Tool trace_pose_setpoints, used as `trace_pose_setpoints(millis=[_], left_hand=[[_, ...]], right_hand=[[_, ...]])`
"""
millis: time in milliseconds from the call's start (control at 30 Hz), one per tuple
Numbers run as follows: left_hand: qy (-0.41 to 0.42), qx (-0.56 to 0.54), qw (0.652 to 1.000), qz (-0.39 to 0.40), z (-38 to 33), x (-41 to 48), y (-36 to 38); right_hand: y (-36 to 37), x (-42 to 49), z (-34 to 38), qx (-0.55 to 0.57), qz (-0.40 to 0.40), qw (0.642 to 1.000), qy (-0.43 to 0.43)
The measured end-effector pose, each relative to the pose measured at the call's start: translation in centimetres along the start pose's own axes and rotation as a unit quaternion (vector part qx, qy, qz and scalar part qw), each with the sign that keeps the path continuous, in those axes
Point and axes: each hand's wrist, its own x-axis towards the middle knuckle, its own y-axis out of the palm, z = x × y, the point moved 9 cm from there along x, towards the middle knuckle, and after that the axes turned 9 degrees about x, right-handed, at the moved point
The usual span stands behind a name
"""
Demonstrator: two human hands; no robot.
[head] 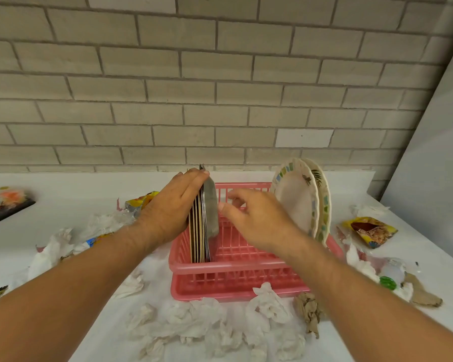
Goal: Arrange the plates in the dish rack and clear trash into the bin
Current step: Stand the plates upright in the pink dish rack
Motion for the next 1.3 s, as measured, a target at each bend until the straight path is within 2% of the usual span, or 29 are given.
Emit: trace_pose_setpoints(millis=[133,367,533,667,767,867,1000,1067,1300], left_hand=[[-0.008,-0.057,0.998,-0.026,0.2,-0.2,-0.3],[0.016,-0.029,0.999,-0.032,0.0,-0.2,0.0],[0.027,0.001,0.999,-0.027,-0.1,0.0,-0.2],[0.028,0.003,0.999,-0.025,-0.2,0.0,-0.2],[0.026,-0.006,0.999,-0.032,-0.1,-0.1,0.1],[0.017,-0.015,0.999,-0.035,0.2,-0.2,0.3],[-0.004,-0.041,0.998,-0.038,0.8,-0.6,0.0],[-0.009,-0.045,0.998,-0.036,0.9,-0.7,-0.1],[-0.012,-0.042,0.998,-0.035,0.8,-0.7,-0.2]], right_hand=[[2.9,0.3,-0.7,0.06,-0.014,0.998,0.0],[3.7,1.0,-1.2,0.103,-0.044,0.994,0.014],[3.6,1.1,-1.2,0.096,-0.053,0.994,0.022],[3.1,0.9,-0.4,0.027,-0.06,0.998,0.016],[3.3,0.8,0.9,-0.083,-0.05,0.995,0.007],[4.6,1.0,1.9,-0.203,-0.006,0.979,0.012],[4.9,1.3,0.5,-0.111,-0.003,0.989,0.098],[5.2,1.0,-0.1,-0.107,0.004,0.988,0.115],[1.6,2.2,3.1,-0.197,-0.034,0.977,0.068]])
